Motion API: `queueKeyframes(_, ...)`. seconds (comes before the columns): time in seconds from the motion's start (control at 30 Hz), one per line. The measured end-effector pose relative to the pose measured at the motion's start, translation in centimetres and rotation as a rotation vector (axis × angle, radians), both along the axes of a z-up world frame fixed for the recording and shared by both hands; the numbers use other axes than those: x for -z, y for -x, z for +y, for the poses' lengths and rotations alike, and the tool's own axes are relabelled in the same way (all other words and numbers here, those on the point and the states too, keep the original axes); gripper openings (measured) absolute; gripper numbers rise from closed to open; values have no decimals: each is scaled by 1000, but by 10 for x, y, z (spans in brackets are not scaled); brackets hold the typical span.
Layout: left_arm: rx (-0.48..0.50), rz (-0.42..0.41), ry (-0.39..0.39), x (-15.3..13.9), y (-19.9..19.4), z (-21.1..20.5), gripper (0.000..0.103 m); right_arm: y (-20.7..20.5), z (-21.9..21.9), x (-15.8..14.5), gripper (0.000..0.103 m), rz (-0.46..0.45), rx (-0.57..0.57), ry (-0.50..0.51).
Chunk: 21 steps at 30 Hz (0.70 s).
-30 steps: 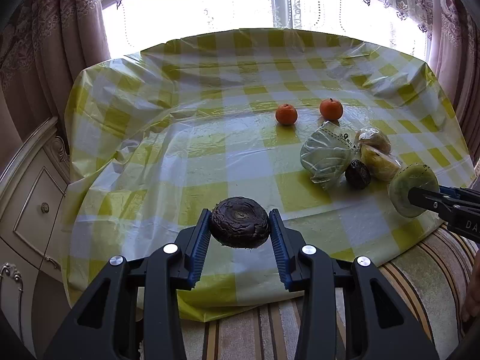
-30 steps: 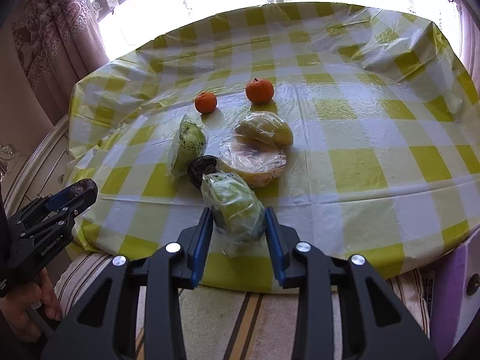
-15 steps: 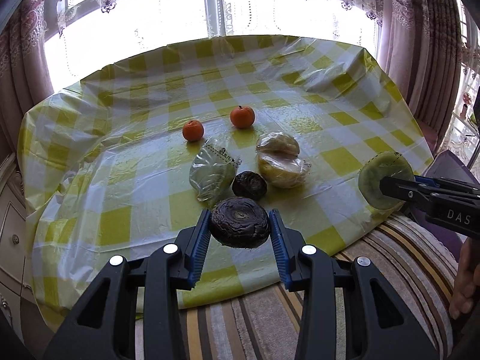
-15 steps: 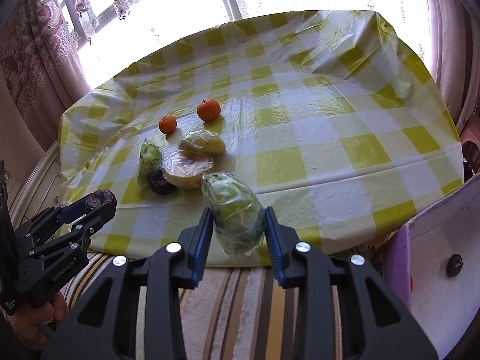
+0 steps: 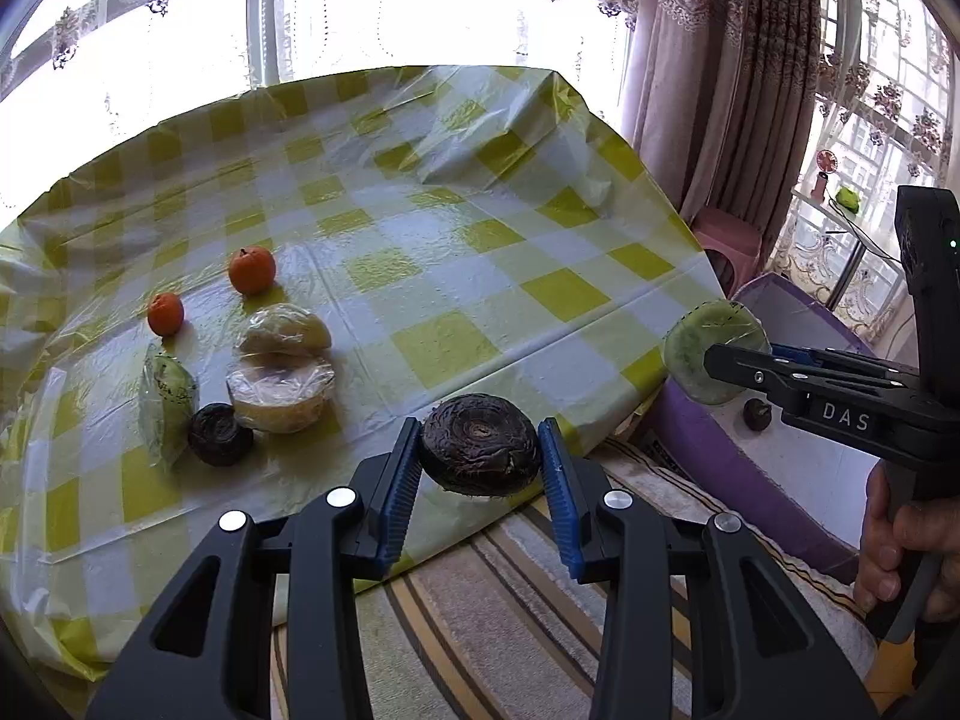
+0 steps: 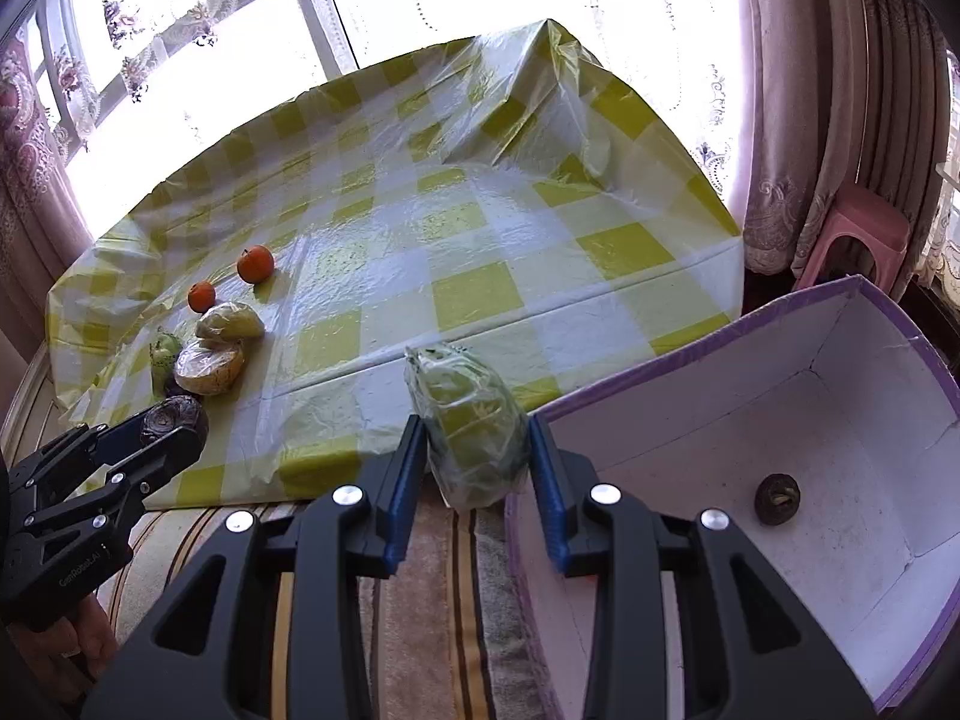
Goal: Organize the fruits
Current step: 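Carry both items into the white box and open both grippers to release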
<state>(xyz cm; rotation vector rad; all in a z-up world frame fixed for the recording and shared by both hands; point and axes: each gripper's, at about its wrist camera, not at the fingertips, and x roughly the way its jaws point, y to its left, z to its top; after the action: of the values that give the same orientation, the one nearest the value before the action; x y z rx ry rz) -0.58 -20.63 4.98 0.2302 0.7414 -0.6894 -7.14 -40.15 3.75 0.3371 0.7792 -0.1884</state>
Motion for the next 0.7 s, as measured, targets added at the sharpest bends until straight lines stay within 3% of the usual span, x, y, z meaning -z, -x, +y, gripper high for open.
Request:
queueKeyframes(0.33, 215, 76, 27, 14, 22, -102, 38, 25, -62, 10, 35, 64, 146, 71)
queueKeyframes(0.7, 325, 159, -101, 51, 23, -187, 38, 30, -102, 35, 35, 167, 252, 102)
